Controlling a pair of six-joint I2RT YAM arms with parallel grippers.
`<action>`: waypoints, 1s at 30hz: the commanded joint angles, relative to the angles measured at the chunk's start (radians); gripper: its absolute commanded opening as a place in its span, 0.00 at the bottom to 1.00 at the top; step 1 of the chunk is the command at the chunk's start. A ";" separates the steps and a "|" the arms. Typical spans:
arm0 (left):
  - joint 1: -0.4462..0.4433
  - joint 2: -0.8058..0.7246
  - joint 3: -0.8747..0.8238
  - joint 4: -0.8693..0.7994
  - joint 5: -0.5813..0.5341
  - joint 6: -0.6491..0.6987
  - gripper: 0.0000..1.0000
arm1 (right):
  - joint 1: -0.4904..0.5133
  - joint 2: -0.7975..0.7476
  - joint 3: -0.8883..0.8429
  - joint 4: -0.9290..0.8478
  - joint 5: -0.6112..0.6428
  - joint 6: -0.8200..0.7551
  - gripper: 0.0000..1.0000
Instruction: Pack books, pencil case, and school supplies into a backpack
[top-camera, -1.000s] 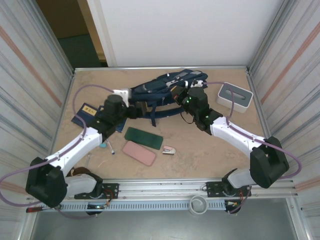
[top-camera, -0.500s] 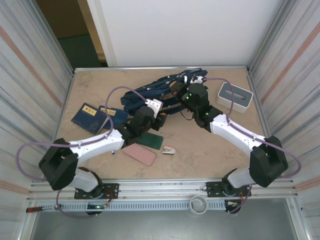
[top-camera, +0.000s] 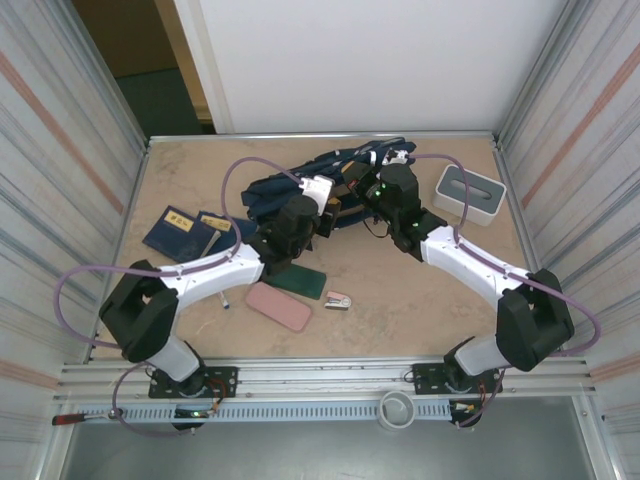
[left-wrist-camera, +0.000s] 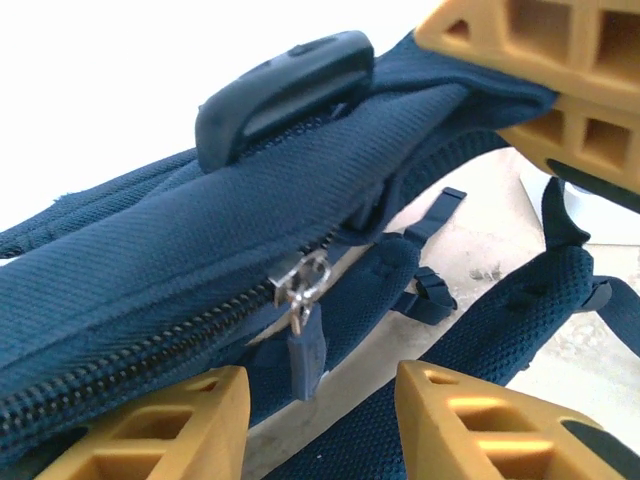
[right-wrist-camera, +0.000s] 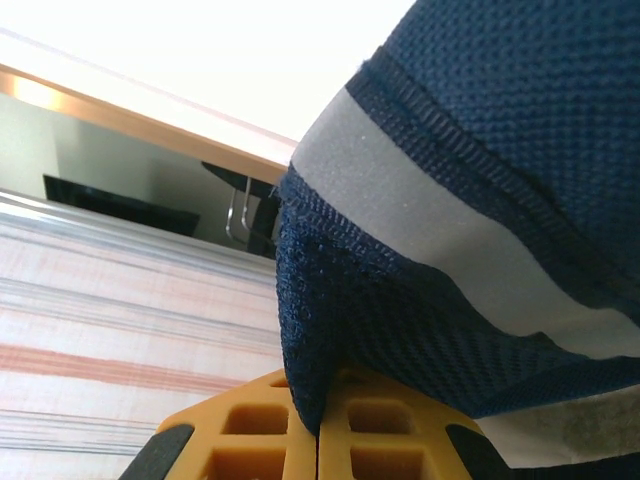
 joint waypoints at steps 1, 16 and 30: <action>0.021 0.017 0.047 0.041 -0.035 -0.010 0.41 | -0.008 -0.011 0.037 0.120 -0.021 0.027 0.00; 0.080 -0.006 0.006 0.070 0.116 -0.027 0.00 | -0.081 -0.012 -0.031 0.076 -0.100 -0.024 0.00; 0.212 -0.144 -0.138 -0.034 0.172 -0.074 0.00 | -0.193 0.018 -0.038 -0.049 -0.225 -0.063 0.00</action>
